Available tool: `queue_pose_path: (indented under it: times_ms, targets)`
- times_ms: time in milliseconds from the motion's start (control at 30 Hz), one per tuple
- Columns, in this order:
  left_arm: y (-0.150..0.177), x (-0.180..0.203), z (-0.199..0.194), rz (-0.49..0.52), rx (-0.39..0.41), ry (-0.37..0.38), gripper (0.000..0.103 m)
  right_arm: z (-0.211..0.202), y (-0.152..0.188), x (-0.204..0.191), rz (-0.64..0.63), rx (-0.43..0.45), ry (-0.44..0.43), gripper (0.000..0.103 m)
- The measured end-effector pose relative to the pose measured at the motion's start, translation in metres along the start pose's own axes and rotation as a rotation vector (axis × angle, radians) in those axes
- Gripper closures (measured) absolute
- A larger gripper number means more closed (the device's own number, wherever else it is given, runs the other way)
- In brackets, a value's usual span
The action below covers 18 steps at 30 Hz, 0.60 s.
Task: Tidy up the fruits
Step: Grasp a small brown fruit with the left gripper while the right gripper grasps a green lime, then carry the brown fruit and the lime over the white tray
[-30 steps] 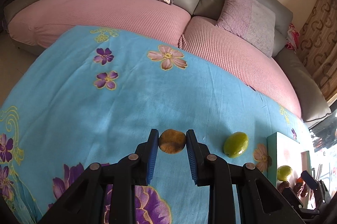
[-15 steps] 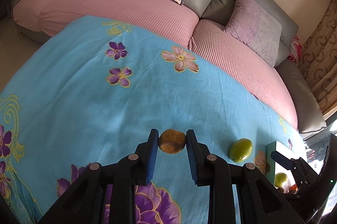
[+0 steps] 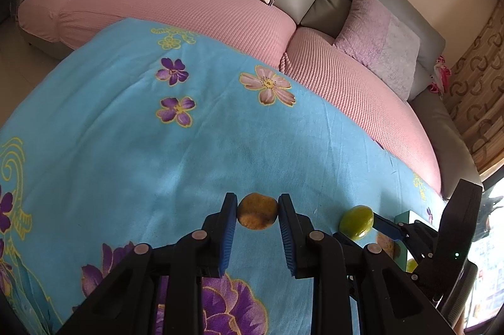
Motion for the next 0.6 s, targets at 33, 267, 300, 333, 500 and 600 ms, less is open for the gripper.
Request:
queue_pose_path:
  times_ms: [33, 267, 300, 333, 500, 600]
  targets:
    - [0.0, 0.0, 0.0, -0.002, -0.001, 0.002, 0.075, 0.0, 0.0, 0.001, 0.005, 0.002, 0.002, 0.05]
    - [0.002, 0.003, -0.001, 0.003, -0.006, 0.009, 0.075, -0.011, 0.005, 0.006, 0.06, 0.019, -0.018, 0.051]
    - [0.002, 0.003, -0.002, 0.007, -0.007, 0.01, 0.075, -0.016, 0.007, 0.007, 0.071, 0.029, -0.018, 0.051]
    - [0.002, 0.005, -0.003, 0.011, -0.007, 0.009, 0.075, -0.022, 0.009, 0.008, 0.081, 0.04, -0.017, 0.051]
    - [0.009, 0.014, -0.005, 0.021, -0.048, 0.011, 0.075, -0.06, 0.026, 0.015, 0.156, 0.098, -0.002, 0.051]
    - [0.013, 0.025, -0.01, 0.057, -0.048, 0.013, 0.075, -0.083, 0.043, 0.02, 0.208, 0.114, 0.016, 0.051]
Point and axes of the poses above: each gripper's, at about its wrist camera, not at the fingertips, and z roughly the way its jaws point, x to its right, y to its underside, the point moved 3 cm from there along z, roughly the way its jaws point, and after that the axes turned 4 degrees about -z, right-handed, at the moved point
